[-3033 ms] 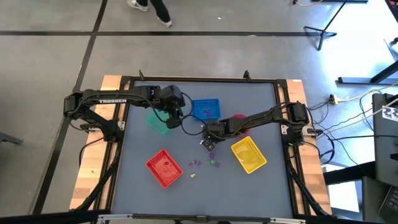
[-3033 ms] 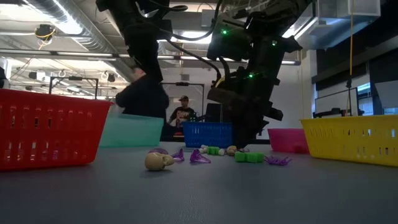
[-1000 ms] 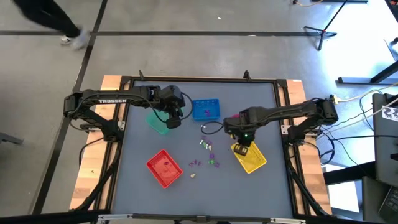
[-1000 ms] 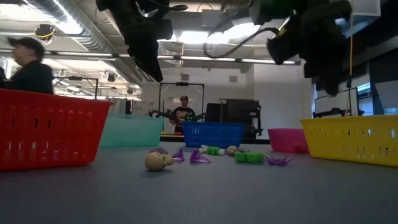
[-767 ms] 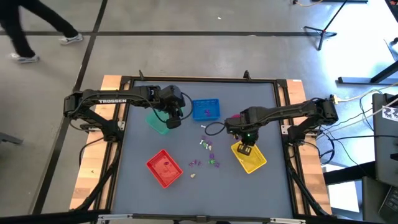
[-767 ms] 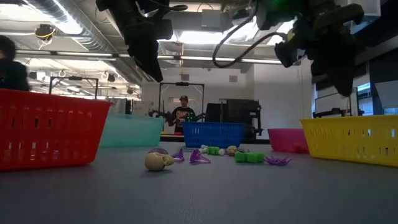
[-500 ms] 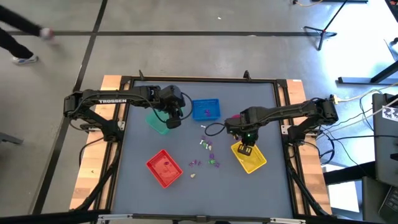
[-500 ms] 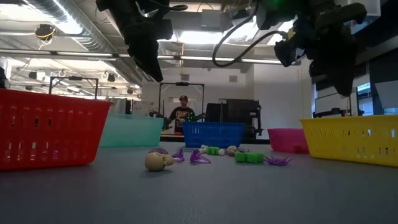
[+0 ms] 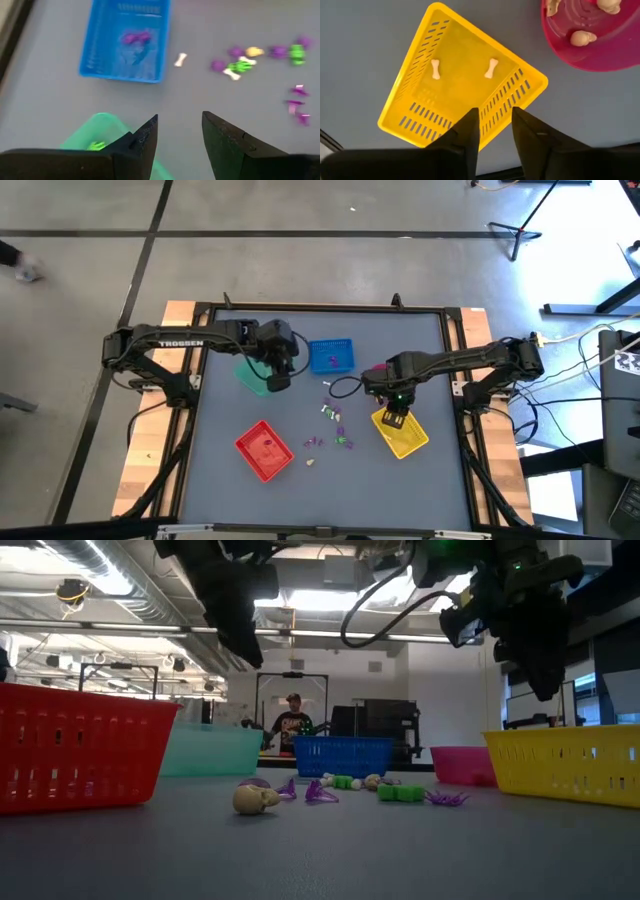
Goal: Sort Halloween decoration
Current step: Put the green skeleton toy into the green bin
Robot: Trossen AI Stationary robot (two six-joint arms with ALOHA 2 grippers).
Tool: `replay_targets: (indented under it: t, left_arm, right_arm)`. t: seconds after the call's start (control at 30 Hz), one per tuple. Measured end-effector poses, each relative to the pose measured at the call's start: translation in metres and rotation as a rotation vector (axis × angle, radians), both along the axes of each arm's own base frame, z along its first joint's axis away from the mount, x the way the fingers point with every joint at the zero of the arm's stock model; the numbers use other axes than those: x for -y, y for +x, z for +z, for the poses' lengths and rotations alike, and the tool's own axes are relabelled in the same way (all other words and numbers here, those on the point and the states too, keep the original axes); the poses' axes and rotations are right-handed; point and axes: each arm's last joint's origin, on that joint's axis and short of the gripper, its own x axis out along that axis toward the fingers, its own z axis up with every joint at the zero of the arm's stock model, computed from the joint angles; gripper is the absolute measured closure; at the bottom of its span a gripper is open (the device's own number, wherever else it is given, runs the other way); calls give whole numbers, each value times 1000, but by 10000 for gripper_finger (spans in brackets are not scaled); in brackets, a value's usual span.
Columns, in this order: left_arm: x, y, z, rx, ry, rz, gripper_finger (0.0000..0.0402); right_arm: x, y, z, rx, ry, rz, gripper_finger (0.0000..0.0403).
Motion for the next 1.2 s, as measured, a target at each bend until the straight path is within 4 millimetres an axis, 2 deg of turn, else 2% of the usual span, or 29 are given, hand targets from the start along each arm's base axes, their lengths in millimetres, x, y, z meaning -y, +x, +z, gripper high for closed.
replay_targets:
  t: [0.4, 0.67, 0.93, 1.2]
  left_arm:
    - [58, 23, 12, 205, 12, -211, 264]
    - [90, 34, 14, 301, 46, -267, 264]
    - [110, 57, -7, 332, 45, -295, 264]
    - [113, 75, -34, 304, 45, -299, 264]
  right_arm:
    - [0, 0, 0, 0, 0, 0, 284]
    - [0, 0, 0, 1, 0, 0, 284]
    - [0, 0, 0, 0, 0, 1, 284]
    - [1, 0, 0, 4, -20, 3, 284]
